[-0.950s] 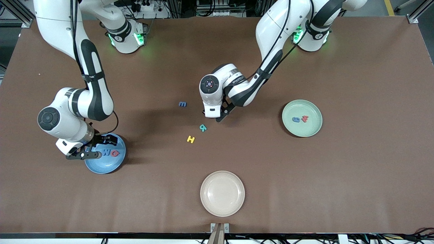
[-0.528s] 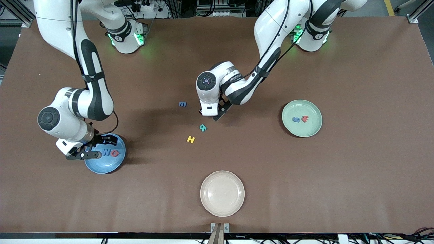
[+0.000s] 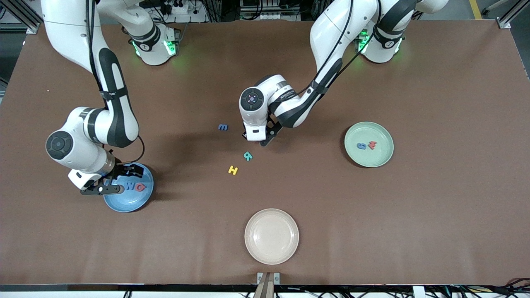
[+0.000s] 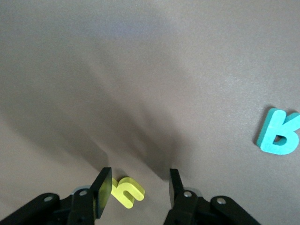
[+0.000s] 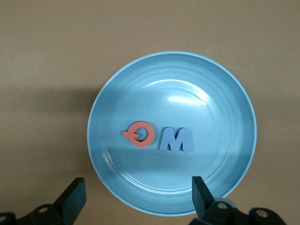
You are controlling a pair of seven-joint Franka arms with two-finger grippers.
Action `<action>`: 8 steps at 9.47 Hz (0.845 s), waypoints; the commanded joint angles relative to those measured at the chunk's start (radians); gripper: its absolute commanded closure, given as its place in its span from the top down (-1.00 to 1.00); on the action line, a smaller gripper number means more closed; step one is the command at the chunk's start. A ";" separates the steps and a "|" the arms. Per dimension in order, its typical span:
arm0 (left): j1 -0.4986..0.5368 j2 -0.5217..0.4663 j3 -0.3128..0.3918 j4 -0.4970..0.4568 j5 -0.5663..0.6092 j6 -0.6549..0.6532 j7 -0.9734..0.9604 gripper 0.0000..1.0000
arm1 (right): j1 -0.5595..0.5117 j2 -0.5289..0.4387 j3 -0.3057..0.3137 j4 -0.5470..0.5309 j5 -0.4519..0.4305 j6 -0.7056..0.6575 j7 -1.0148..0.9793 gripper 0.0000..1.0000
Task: Sort uppercase to blue plate, lowercase to green plate
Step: 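Lower the left gripper onto the yellow h and close it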
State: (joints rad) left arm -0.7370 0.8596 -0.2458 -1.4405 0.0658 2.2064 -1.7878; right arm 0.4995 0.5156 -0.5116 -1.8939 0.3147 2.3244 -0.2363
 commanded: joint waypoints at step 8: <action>0.008 -0.028 -0.030 -0.060 0.031 -0.036 0.027 0.36 | -0.010 -0.003 0.007 0.002 0.004 -0.003 -0.014 1.00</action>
State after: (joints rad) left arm -0.7360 0.8592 -0.2708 -1.4601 0.0719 2.1770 -1.7718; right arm 0.4995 0.5157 -0.5116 -1.8939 0.3147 2.3244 -0.2363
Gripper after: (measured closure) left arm 0.313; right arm 0.000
